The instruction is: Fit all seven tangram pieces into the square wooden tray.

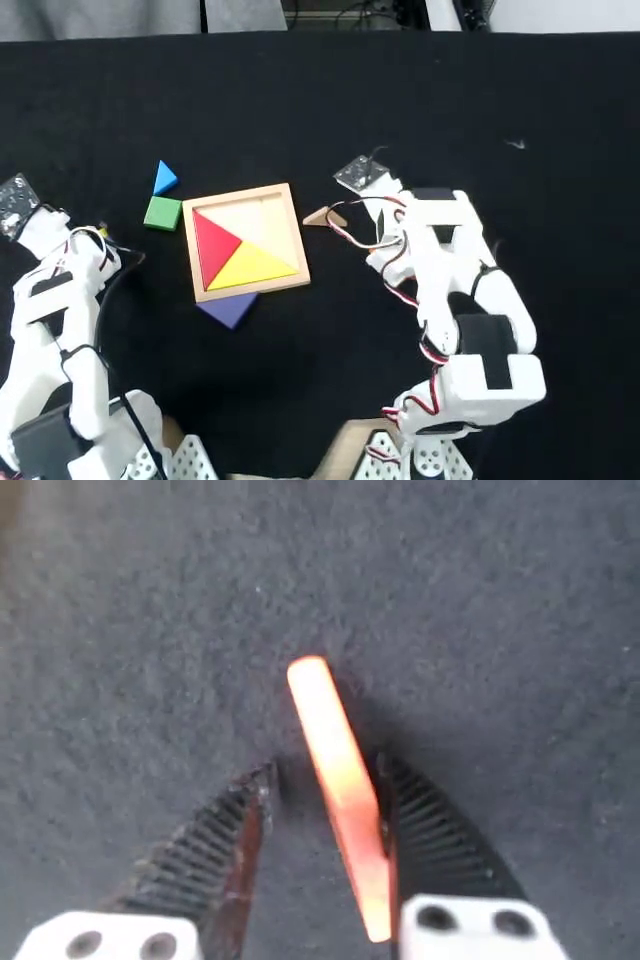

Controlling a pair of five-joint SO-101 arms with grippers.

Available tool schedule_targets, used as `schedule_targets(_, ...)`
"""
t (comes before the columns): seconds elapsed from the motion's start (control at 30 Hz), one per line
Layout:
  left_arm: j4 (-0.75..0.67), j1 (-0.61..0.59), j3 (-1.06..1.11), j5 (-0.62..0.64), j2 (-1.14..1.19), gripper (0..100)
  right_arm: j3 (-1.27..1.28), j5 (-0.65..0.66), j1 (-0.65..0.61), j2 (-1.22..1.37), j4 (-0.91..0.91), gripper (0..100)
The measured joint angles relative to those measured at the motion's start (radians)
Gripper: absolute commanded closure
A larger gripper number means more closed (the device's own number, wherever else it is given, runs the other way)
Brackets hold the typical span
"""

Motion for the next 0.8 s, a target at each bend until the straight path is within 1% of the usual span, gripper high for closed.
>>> schedule_targets(0.3, 0.0, 0.0, 0.0, 0.0, 0.0, 86, -0.029, 0.008, 0.008, 0.002, 0.006, 83.3)
schedule_targets(0.47, 0.0, 0.0, 0.0, 0.0, 0.0, 86, -0.046, 0.008, 0.037, 0.003, 0.006, 74.7)
schedule_targets(0.7, 0.0, 0.0, 0.0, 0.0, 0.0, 86, -0.046, -0.029, 0.041, 0.002, 0.061, 74.8)
schedule_targets(0.8, 0.0, 0.0, 0.0, 0.0, 0.0, 86, -0.058, -0.034, 0.041, -0.051, 0.097, 74.8)
